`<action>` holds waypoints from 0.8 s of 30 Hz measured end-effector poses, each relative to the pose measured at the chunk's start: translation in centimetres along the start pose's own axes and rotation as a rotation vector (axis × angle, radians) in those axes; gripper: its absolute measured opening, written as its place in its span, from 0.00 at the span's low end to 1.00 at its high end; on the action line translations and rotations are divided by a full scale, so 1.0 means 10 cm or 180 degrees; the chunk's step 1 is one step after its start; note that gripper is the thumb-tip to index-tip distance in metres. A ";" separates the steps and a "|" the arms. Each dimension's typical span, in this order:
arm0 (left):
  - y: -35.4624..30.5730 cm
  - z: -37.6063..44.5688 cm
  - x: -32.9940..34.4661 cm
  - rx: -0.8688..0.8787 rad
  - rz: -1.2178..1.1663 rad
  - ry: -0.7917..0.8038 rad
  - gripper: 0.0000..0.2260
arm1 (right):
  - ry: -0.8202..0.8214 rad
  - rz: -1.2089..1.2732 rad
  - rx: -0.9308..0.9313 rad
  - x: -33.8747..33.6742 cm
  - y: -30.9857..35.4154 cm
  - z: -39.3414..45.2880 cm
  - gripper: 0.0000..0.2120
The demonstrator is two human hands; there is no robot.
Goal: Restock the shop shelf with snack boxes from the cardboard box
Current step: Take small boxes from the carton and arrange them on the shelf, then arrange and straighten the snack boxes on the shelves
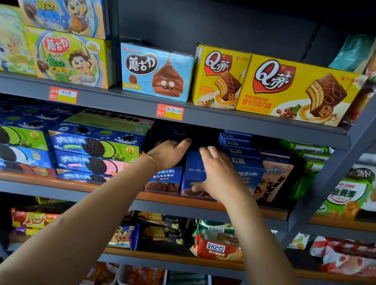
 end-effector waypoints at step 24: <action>0.16 0.02 0.24 0.0245 0.2061 -0.0067 0.28 | -0.0100 -0.0167 -0.0076 0.40 -0.01 0.10 0.33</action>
Point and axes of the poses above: each hand's wrist, its own z-axis towards the middle knuckle, its own x-axis out of the palm, y = z × x, the point moved 10 cm from there along z, towards the middle knuckle, and after that the axes turned 7 degrees about y, right-handed, at the moved point
